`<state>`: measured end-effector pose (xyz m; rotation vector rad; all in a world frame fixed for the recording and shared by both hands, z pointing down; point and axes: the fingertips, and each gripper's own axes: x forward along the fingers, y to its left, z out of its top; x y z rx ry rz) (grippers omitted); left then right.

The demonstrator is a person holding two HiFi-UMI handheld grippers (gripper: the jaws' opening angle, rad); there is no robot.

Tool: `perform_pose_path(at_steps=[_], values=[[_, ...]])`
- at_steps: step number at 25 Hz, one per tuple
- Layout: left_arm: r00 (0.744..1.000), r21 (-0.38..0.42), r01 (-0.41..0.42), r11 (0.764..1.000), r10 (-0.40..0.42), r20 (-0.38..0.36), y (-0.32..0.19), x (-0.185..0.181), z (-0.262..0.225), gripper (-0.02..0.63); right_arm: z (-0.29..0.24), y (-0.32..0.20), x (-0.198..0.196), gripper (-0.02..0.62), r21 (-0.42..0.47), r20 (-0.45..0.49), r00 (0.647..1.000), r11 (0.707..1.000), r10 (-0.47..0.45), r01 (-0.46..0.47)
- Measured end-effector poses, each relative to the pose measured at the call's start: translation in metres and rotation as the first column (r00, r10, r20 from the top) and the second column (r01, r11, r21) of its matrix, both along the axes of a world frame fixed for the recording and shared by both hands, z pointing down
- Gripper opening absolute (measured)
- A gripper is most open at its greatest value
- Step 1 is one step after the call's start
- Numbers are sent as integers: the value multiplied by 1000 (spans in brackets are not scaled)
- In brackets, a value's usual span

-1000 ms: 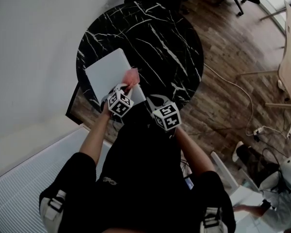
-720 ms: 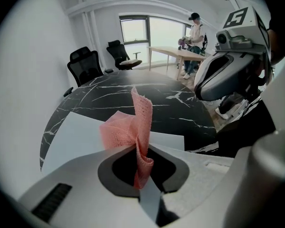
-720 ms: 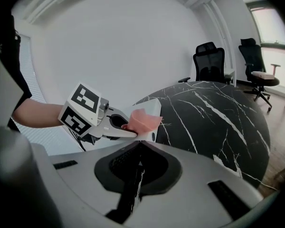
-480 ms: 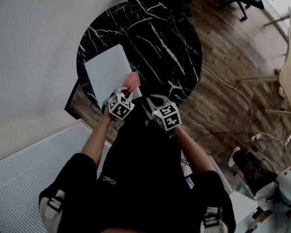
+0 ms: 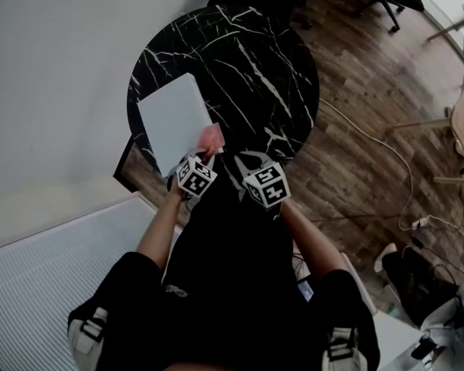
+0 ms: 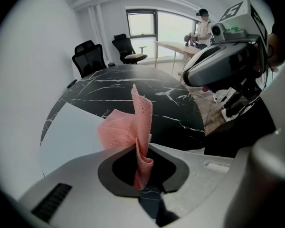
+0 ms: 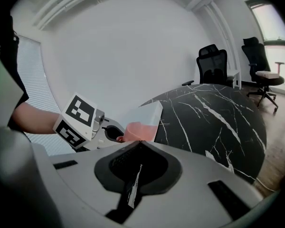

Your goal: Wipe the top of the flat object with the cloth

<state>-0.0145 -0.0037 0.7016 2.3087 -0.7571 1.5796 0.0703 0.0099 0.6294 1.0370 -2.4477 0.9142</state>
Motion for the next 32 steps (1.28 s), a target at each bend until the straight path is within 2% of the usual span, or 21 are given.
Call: perform_pose_path(at_steps=[8, 10, 12, 14, 16, 18, 19, 23, 27, 32], values=[[999, -1, 39, 999, -39, 8, 14, 10, -6, 23, -9, -3, -4, -5, 14, 53, 999, 1000, -10, 10], [996, 9, 84, 996, -84, -25, 12, 9, -11, 23, -15, -8, -7, -5, 27, 64, 998, 1000, -10, 8], [977, 7, 192, 981, -191, -92, 8, 5, -20, 23, -21, -13, -10, -5, 50, 65, 998, 999, -11, 8], [927, -7, 329, 944, -325, -186, 3, -2, -31, 23, -25, -20, -13, -5, 72, 56, 998, 997, -9, 5], [855, -22, 449, 893, -437, -280, -1, -9, -46, 23, -29, -25, -20, -5, 94, 41, 999, 996, -10, 6], [792, -11, 535, 845, -505, -344, -2, -22, -60, 23, -31, -29, -31, -5, 124, 25, 999, 992, -27, 24], [769, 7, 565, 825, -524, -366, -3, -30, -67, 23, -31, -30, -38, -5, 141, 20, 999, 989, -43, 40], [702, 75, 656, 751, -571, -426, 3, -60, -94, 23, -42, -27, -71, -5, 165, 16, 992, 979, -126, 122], [611, 97, 742, 664, -609, -506, 9, -86, -123, 23, -57, -22, -102, -5, 202, 3, 980, 960, -200, 195], [555, 172, 800, 575, -599, -577, 17, -110, -163, 23, -81, -19, -124, -5, 242, -9, 968, 939, -251, 245]])
